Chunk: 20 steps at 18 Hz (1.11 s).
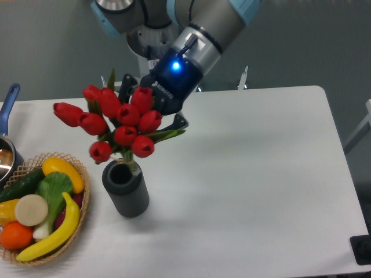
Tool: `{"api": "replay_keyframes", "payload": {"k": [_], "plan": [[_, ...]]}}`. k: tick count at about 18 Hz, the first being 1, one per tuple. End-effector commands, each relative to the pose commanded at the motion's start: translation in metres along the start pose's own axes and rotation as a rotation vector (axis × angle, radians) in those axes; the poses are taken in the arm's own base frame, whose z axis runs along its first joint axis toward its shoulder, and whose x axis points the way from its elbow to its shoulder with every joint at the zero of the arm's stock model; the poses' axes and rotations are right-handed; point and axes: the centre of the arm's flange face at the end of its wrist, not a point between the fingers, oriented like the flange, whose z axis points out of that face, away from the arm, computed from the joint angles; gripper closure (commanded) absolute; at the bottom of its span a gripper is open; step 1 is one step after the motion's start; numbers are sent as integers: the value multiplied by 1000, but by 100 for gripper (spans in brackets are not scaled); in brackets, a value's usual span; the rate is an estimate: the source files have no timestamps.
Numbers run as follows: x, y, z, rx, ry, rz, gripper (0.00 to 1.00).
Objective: Pick up the flowers from the vase
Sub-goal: 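Lift the tulip bunch up out of the grey vase, then carry the held tulips up and away from the vase, then hold still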
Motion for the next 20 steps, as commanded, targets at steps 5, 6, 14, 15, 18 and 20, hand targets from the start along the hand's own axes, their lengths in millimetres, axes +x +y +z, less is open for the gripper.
{"api": "replay_keyframes", "payload": {"k": [5, 6, 14, 15, 18, 20], "plan": [[-22, 7, -26, 9, -55, -21, 59], [-27, 9, -33, 11, -69, -27, 59], [-78, 38, -95, 24, -194, -82, 59], [-83, 42, -101, 24, -206, -78, 59], [-100, 61, -126, 21, -252, -62, 59], [-112, 76, -128, 12, -255, -39, 59]]}}
